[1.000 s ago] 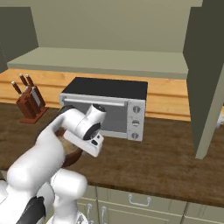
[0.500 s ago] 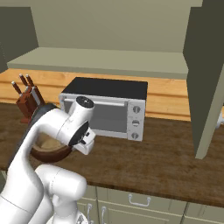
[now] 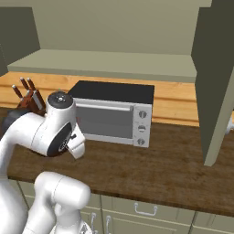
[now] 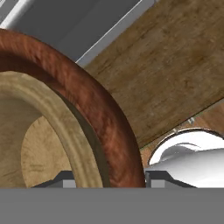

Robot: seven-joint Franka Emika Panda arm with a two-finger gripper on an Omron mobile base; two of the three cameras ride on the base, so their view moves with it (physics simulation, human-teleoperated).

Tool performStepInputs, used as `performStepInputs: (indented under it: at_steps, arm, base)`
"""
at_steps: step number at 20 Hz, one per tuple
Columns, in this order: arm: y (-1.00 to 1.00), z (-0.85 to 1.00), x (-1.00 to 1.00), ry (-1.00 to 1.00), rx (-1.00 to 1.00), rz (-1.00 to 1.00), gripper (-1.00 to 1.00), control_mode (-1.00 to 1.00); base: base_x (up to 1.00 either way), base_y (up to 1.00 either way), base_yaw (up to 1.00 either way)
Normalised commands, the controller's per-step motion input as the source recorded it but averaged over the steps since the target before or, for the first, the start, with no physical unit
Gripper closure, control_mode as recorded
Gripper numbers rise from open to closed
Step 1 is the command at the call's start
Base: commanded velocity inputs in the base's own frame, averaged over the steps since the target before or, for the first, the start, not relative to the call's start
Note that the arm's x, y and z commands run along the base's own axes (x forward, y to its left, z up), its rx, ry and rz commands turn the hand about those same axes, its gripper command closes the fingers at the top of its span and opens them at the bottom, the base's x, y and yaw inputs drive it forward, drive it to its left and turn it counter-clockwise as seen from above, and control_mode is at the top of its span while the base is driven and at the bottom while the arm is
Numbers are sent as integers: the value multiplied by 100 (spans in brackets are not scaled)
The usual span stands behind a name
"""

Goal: Pick up the bowls on the counter and stack them on top of one another in the open cabinet. Place the smaller bowl on top of the larger bowl.

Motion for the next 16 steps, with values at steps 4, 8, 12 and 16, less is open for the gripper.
performStepInputs:
  at_steps: [4, 8, 12, 16]
  arm:
    - [0, 80, -25, -11, 0, -35, 100, -100]
    - [0, 86, -27, -10, 0, -36, 100, -100]
    - [-2, 88, -19, -12, 0, -34, 100, -100]
    - [-18, 79, -7, -10, 0, -32, 100, -100]
  base:
    - [0, 0, 0]
    - [0, 0, 0]
    - [0, 0, 0]
    - [0, 0, 0]
